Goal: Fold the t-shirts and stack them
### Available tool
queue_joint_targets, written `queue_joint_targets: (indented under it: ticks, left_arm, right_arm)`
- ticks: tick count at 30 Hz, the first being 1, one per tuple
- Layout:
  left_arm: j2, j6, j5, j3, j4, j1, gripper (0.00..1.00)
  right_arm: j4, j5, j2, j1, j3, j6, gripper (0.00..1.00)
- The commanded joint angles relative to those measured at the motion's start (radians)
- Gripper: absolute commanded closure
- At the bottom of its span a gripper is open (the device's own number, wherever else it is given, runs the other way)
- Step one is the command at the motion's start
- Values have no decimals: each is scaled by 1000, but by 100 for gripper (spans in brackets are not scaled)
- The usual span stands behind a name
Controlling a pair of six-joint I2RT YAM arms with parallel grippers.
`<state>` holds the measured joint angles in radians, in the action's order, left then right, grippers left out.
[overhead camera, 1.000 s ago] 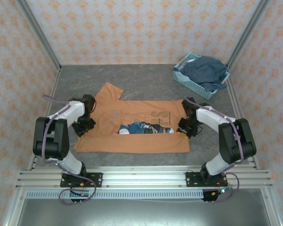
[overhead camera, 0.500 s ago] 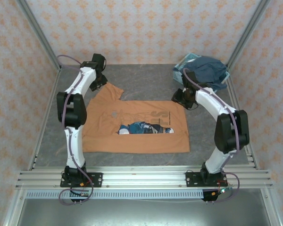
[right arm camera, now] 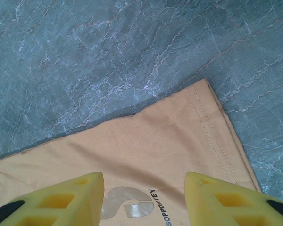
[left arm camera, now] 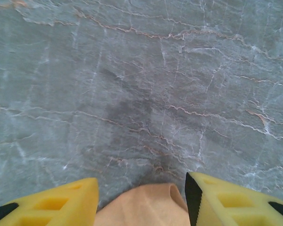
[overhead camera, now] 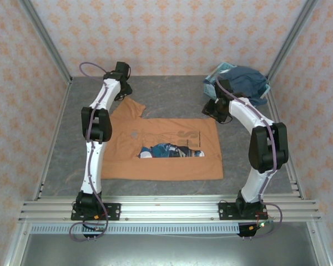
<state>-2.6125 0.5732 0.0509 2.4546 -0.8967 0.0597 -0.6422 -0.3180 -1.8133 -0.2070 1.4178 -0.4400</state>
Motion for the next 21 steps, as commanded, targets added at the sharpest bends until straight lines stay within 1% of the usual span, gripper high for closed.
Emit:
queue_joint_targets:
  ticks: [1, 5, 8, 9, 11, 12, 15, 19, 20, 21]
  left_arm:
    - [-35, -24, -19, 28, 25, 15, 47]
    - [-65, -19, -18, 42, 9, 26, 48]
    - [-84, -10, -13, 55, -29, 29, 52]
    - [-86, -7, -14, 55, -39, 31, 55]
    - [-86, -10, -24, 54, -59, 34, 69]
    - [-85, -13, -33, 55, -65, 36, 72]
    - [-69, -28, -29, 53, -87, 48, 79]
    - [-30, -29, 11, 35, -114, 52, 96]
    - [-16, -26, 23, 30, -118, 51, 99]
    - [-3, -26, 32, 23, -122, 52, 100]
  right_arm:
    - [-13, 7, 8, 12, 3, 16, 51]
    - [-12, -6, 6, 22, -7, 20, 51]
    - [-11, -10, 5, 24, -11, 22, 51]
    - [-11, -9, 3, 23, -12, 23, 51]
    - [-11, 2, 0, 25, -15, 21, 51]
    - [-11, 11, -2, 26, -17, 18, 51]
    - [-18, 57, -17, 29, -12, 5, 51]
    - [-27, 160, -48, 26, 2, -32, 51]
    - [-17, 182, -57, 23, 2, -38, 50]
    - [-8, 205, -69, 18, 3, -41, 50]
